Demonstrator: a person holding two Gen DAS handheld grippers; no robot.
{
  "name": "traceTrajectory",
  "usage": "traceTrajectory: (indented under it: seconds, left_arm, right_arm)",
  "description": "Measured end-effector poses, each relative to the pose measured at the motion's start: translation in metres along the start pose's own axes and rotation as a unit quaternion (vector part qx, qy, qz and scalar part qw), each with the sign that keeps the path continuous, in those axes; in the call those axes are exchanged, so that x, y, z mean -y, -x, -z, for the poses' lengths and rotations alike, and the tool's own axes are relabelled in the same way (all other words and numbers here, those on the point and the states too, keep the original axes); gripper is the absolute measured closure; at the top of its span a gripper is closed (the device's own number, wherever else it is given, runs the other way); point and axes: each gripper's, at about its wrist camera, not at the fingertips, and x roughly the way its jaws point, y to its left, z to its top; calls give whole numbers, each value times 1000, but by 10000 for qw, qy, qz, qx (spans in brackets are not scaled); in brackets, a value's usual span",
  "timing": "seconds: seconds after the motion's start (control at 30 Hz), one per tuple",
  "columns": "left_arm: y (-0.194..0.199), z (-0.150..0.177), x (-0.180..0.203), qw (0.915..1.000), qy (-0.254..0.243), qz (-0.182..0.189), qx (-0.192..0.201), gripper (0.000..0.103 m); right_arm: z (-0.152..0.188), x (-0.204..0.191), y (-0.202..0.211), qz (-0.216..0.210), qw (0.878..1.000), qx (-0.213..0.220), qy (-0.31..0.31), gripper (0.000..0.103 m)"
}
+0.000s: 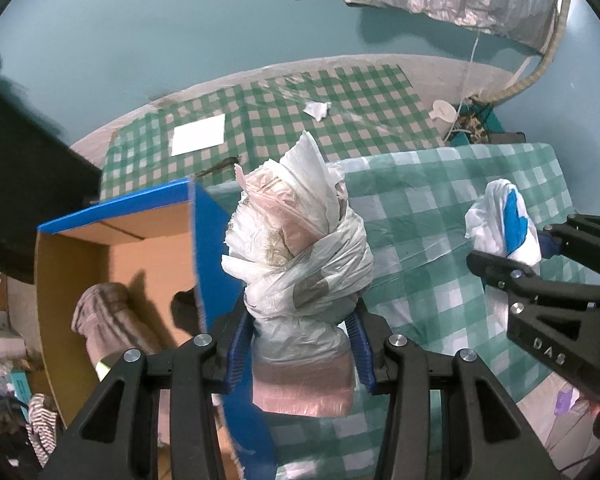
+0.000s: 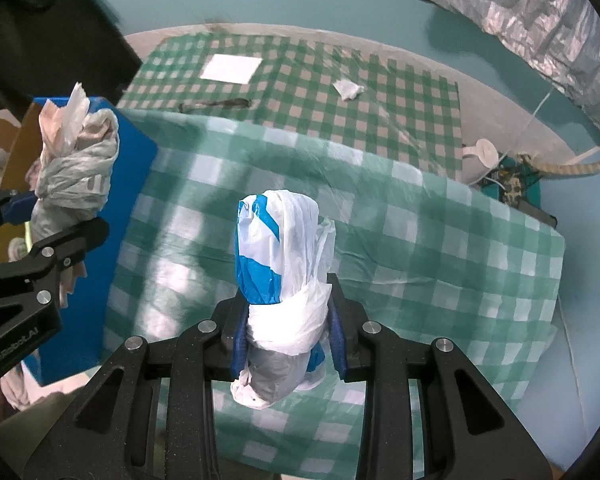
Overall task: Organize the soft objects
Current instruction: 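Carry the white-and-blue bag to the box with the right gripper while the left carries the bundle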
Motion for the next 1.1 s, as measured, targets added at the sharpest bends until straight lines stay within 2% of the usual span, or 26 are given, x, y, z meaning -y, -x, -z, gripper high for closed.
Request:
traceTrajectory:
  seconds: [0.53, 1.1]
  left_arm:
    - [38, 33, -43, 9987, 492, 30, 152, 58]
    - [57, 66, -100, 9918, 1263, -87, 151, 58]
  right_arm:
    - [-9, -42, 42, -155, 9988, 292, 353, 72]
    - [-27, -114, 53, -521, 9930, 416, 974, 72]
